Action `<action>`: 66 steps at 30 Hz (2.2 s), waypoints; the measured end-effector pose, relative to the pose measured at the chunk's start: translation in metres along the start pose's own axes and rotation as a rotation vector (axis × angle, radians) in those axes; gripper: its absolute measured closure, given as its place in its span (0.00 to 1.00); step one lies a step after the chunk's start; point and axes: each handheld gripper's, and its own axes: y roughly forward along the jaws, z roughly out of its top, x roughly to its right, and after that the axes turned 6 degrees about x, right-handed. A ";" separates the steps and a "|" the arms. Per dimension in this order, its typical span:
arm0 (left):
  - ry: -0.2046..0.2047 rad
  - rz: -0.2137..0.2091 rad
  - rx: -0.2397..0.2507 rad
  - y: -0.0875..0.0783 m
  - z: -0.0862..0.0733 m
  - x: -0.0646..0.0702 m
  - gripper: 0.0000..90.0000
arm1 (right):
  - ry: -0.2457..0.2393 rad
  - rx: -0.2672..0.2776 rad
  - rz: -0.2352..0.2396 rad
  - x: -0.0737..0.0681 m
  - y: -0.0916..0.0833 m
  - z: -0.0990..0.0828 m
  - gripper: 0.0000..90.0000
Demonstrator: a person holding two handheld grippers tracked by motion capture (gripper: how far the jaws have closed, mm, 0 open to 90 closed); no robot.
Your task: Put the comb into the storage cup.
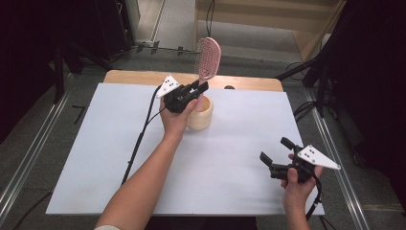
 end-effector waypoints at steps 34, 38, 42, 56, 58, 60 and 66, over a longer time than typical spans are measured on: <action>0.041 -0.029 -0.022 -0.006 -0.003 0.008 0.78 | 0.191 0.064 0.187 -0.034 0.152 0.121 0.05; 0.048 -0.030 -0.033 -0.007 -0.005 0.009 0.78 | 0.207 0.057 0.194 -0.034 0.159 0.124 0.06; 0.059 -0.041 -0.040 -0.006 -0.006 0.013 0.78 | 0.210 0.050 0.194 -0.036 0.168 0.128 0.06; 0.079 -0.053 -0.053 -0.010 -0.009 0.022 0.78 | 0.269 0.005 0.162 -0.040 0.192 0.133 0.22; 0.091 -0.056 -0.058 -0.012 -0.010 0.023 0.78 | 0.284 0.001 0.154 -0.041 0.194 0.133 0.26; 0.092 -0.058 -0.060 -0.013 -0.010 0.024 0.78 | 0.291 -0.003 0.154 -0.041 0.195 0.133 0.28; 0.118 -0.065 -0.068 -0.016 -0.010 0.027 0.78 | 0.321 -0.015 0.171 -0.042 0.201 0.130 0.46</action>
